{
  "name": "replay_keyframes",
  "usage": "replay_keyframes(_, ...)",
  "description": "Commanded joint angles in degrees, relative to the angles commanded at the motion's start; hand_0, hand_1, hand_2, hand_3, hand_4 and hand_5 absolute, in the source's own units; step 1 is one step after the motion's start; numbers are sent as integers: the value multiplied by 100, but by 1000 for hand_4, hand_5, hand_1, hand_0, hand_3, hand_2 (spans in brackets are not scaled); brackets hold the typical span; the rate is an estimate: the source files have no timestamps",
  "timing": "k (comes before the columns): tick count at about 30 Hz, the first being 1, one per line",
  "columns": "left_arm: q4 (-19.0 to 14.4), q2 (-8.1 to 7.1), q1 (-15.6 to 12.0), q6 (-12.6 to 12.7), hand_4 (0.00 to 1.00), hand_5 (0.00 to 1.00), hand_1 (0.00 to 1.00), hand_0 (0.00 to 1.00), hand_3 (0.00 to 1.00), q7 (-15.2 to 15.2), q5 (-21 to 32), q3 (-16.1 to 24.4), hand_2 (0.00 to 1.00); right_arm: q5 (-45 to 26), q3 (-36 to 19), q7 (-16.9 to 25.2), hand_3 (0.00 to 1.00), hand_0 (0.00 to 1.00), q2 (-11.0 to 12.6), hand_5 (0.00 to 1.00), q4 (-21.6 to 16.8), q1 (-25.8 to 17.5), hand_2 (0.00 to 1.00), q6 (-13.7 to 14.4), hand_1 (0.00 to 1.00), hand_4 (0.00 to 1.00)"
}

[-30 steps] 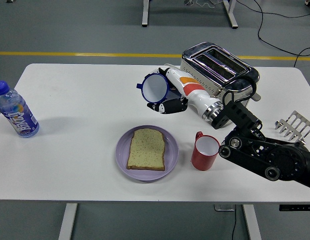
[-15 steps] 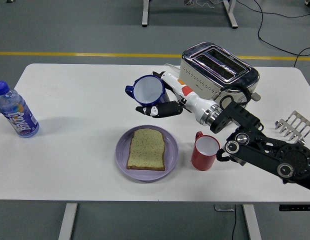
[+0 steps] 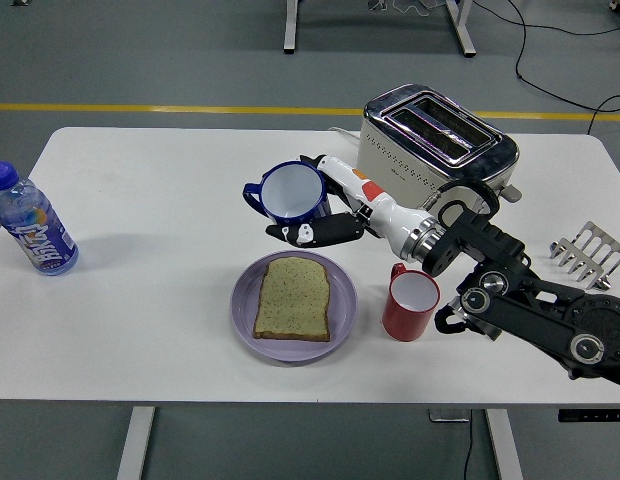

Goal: Pick up the cup,pour liquid into bread,place the cup on the desk

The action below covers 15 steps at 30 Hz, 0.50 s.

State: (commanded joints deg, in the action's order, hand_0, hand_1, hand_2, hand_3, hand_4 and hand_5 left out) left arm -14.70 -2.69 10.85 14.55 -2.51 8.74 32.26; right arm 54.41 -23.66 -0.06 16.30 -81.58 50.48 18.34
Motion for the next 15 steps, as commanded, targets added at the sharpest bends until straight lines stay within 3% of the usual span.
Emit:
replay_keyframes(9, 7, 10, -17, -6, 396, 998, 756, 690, 611, -8, -30, 27, 773, -840, -307, -244, 563, 474, 214, 2, -260, -355, 560, -128, 455, 659)
replay_keyframes(15, 10, 16, -23, -15, 396, 998, 756, 690, 611, 3, 11, 6, 773, -914, -484, -254, 562, 478, 337, 2, -322, -592, 560, -124, 453, 655)
